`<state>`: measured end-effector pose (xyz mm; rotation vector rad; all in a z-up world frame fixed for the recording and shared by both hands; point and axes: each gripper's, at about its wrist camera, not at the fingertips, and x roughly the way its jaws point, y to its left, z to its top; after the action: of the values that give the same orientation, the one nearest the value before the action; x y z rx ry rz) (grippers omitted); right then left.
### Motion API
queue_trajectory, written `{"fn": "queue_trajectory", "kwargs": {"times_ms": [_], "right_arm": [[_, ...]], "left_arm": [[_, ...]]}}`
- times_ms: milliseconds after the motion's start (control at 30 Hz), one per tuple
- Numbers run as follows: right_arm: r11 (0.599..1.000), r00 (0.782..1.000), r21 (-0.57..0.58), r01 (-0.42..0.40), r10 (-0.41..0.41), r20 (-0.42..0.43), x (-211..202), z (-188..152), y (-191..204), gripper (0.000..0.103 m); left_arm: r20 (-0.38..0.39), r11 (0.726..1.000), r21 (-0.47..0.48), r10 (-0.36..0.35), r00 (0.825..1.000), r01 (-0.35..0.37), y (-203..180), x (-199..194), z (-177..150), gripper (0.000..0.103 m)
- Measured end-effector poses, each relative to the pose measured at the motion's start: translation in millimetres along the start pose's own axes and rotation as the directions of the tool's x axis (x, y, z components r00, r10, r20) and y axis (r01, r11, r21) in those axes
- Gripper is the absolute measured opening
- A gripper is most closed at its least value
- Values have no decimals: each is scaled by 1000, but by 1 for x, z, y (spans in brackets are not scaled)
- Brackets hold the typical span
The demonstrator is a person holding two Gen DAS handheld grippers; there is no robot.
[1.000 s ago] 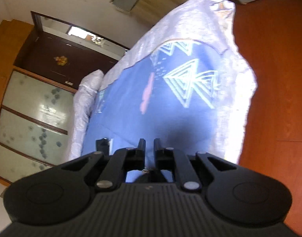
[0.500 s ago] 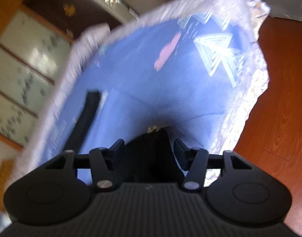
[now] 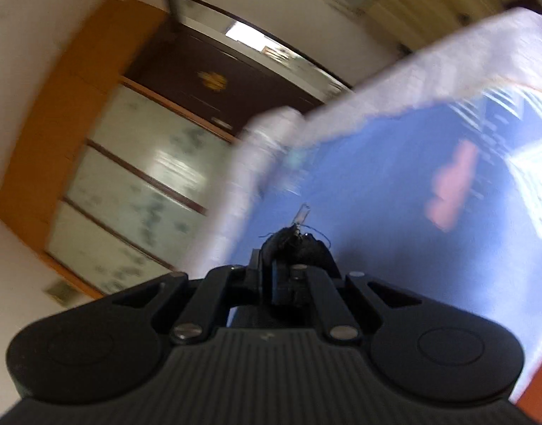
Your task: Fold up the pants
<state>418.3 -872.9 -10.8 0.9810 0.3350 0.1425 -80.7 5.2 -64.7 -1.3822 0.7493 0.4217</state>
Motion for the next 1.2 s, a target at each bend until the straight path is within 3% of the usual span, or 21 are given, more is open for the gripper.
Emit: {"fn": "queue_trajectory", "kwargs": {"times_ms": [100,167,233,333,500,567,700,800,833,900,933,1000,1100,1200], "right_arm": [[986,982,26,163,-159,-102,15,-13,-36,16],[979,975,79,189,-177,-138,10,-21,-54,48],[983,980,79,163,-153,-124,-1,-26,-60,56],[988,981,45,149,-142,-129,-17,-29,-60,60],[947,942,-98,306,-316,-114,-45,-32,-52,60],[944,939,-56,326,-330,-98,-62,-36,-57,61],[957,951,-17,291,-291,-105,-89,-56,-63,61],[956,948,-19,292,-292,-124,-98,-72,-60,61],[957,949,-7,291,-290,-126,-104,-76,-58,58],[963,956,12,270,-267,-120,-110,-84,-51,34],[964,956,7,265,-262,-133,-108,-84,-47,16],[956,947,14,293,-288,-144,-111,-83,-35,14],[969,968,50,243,-239,-80,-119,-63,-6,12],[975,975,31,219,-217,-55,-94,-28,34,11]], "left_arm": [[-7,1000,2,10,1000,-10,1,2,-1,22],[-7,1000,11,18,1000,-18,-1,2,-1,23],[-7,1000,13,21,1000,-21,-3,1,-2,23],[-7,1000,17,21,1000,-21,-4,1,-2,23],[-5,1000,13,20,1000,-20,-4,1,-1,24],[-7,1000,12,16,1000,-16,-3,1,-1,24],[-11,1000,18,20,1000,-20,-4,1,1,24],[-9,999,34,25,1000,-24,-9,1,1,24],[-8,999,38,21,1000,-20,-11,0,1,23],[-4,999,53,6,1000,-6,-15,-4,0,23],[-2,998,63,-1,1000,1,-18,-6,0,23],[2,997,77,-11,1000,11,-25,-10,1,22],[11,995,102,-24,1000,23,-42,-13,5,21],[28,989,129,-71,997,67,-70,-16,16,20]]}}
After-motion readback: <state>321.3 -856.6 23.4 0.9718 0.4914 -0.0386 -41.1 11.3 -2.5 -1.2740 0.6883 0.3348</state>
